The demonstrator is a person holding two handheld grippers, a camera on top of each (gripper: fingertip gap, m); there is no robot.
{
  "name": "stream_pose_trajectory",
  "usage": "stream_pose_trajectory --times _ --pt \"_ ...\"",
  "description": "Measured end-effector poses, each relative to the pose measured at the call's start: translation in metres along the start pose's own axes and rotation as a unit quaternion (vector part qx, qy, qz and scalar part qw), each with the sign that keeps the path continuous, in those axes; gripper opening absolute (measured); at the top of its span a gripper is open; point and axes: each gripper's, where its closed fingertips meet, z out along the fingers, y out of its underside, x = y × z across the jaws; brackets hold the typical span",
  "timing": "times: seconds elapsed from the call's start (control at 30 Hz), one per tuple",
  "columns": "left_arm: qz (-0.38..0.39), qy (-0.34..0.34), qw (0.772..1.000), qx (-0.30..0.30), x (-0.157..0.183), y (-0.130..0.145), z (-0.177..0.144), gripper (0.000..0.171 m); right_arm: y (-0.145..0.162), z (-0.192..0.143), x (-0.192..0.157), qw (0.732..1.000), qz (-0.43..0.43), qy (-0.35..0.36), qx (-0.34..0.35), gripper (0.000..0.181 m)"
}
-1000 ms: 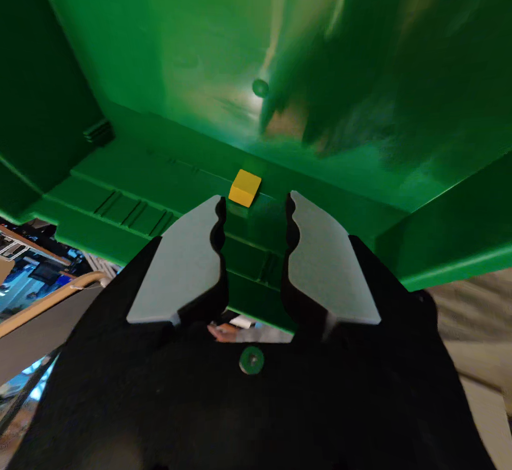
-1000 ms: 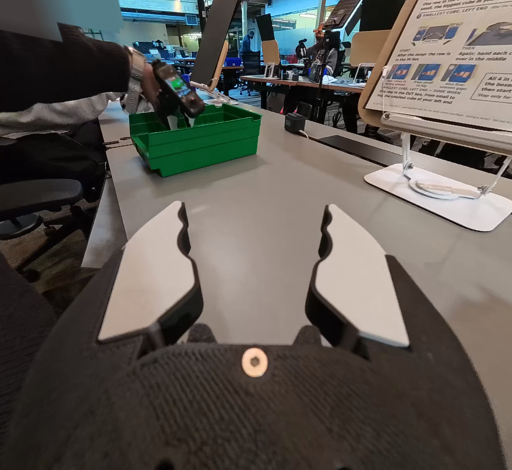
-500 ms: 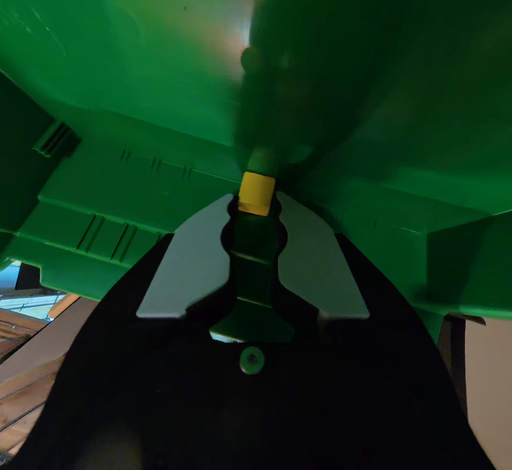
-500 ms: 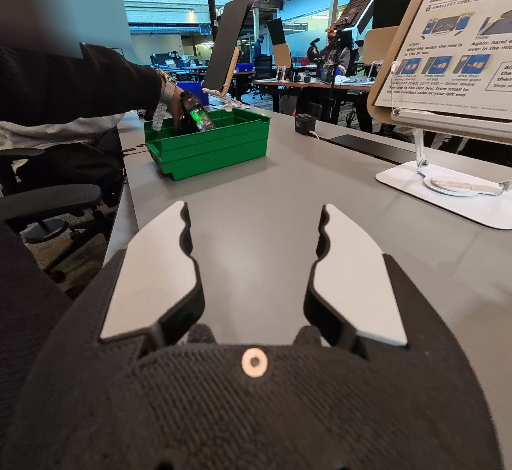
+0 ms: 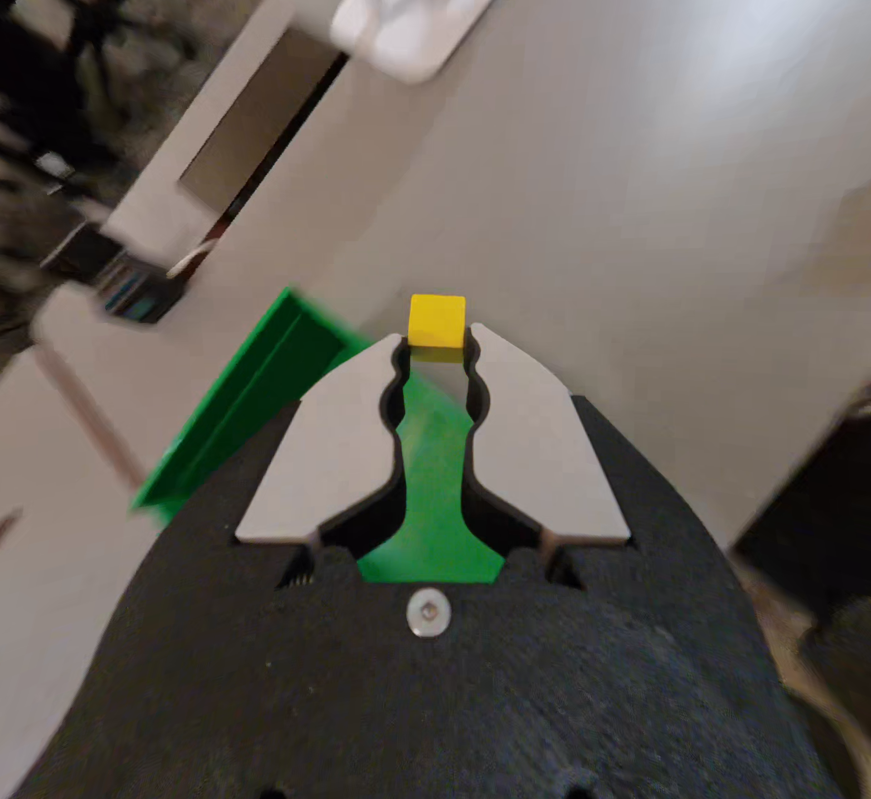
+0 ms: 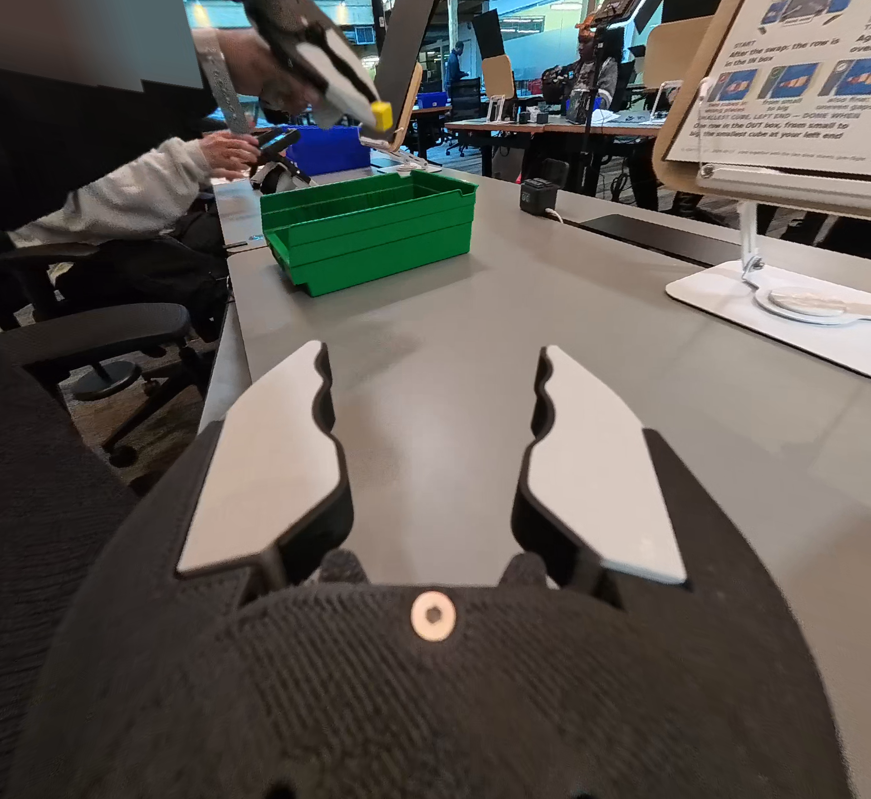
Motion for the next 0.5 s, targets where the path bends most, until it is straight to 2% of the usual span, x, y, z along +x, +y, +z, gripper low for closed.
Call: stream_pose_trajectory --times 0.07,0.17,0.33,0.4,0.5 --pt "-0.052 0.086 0.991 0.089 0.053 -0.045 -0.004 0.023 0.001 0.002 -0.005 1.0 0.007 -0.008 -0.003 0.084" --pt "-0.106 0.198 0.963 0.152 0.13 -0.082 0.004 0.023 0.0 0.005 -0.014 1.0 0.017 -0.024 -0.002 0.081" --pt "-0.159 0.342 0.91 0.174 0.243 -0.089 0.051 0.023 0.001 0.008 -0.033 0.995 0.065 -0.074 -0.006 0.065" --pt "-0.184 0.383 0.886 0.186 0.273 -0.088 0.07 0.024 0.007 0.01 -0.034 0.991 0.098 -0.087 -0.016 0.062" --pt "-0.238 0.423 0.855 0.184 0.297 -0.083 0.096 0.023 0.018 0.011 -0.037 0.979 0.161 -0.122 -0.034 0.049"
